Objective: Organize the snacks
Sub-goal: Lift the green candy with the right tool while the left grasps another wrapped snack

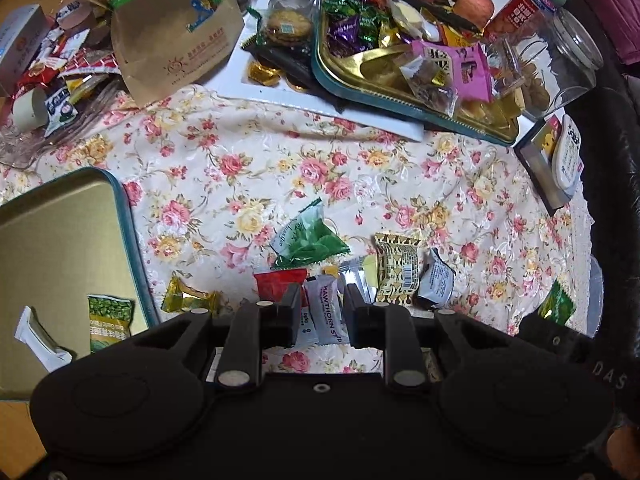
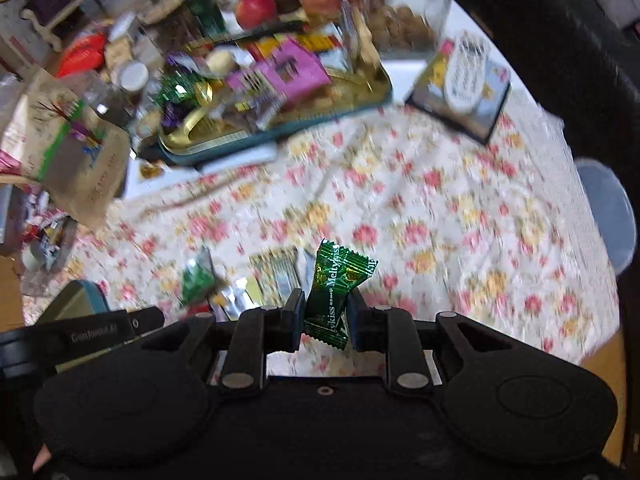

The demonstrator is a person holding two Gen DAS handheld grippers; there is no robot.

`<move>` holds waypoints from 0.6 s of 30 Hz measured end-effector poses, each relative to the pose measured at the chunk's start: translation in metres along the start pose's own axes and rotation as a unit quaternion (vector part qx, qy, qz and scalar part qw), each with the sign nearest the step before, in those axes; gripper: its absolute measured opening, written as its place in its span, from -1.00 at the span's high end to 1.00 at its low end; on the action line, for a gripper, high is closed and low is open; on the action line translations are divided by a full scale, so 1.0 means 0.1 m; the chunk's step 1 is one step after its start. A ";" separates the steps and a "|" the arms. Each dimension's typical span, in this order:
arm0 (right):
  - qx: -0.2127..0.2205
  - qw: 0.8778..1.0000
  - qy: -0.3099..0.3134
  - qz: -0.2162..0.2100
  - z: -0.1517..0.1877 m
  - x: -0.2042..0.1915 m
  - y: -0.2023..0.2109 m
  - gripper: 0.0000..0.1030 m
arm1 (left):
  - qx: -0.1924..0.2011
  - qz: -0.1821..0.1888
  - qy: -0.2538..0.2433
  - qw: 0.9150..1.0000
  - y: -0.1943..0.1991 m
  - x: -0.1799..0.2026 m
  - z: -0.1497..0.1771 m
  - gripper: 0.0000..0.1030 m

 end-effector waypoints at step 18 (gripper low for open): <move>-0.008 0.998 -0.016 -0.058 -0.03 0.07 0.30 0.55 | -0.016 -0.025 0.005 1.000 -0.45 -0.07 -0.38 0.38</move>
Point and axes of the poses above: each gripper's, at about its wrist camera, not at the fingertips, and y roughly against the way its jaws point, x to its right, z to its underside, the point moved 8 cm from there along -y, roughly the way its jaws point, and after that the axes turned 6 degrees about x, right-handed, at the moved point
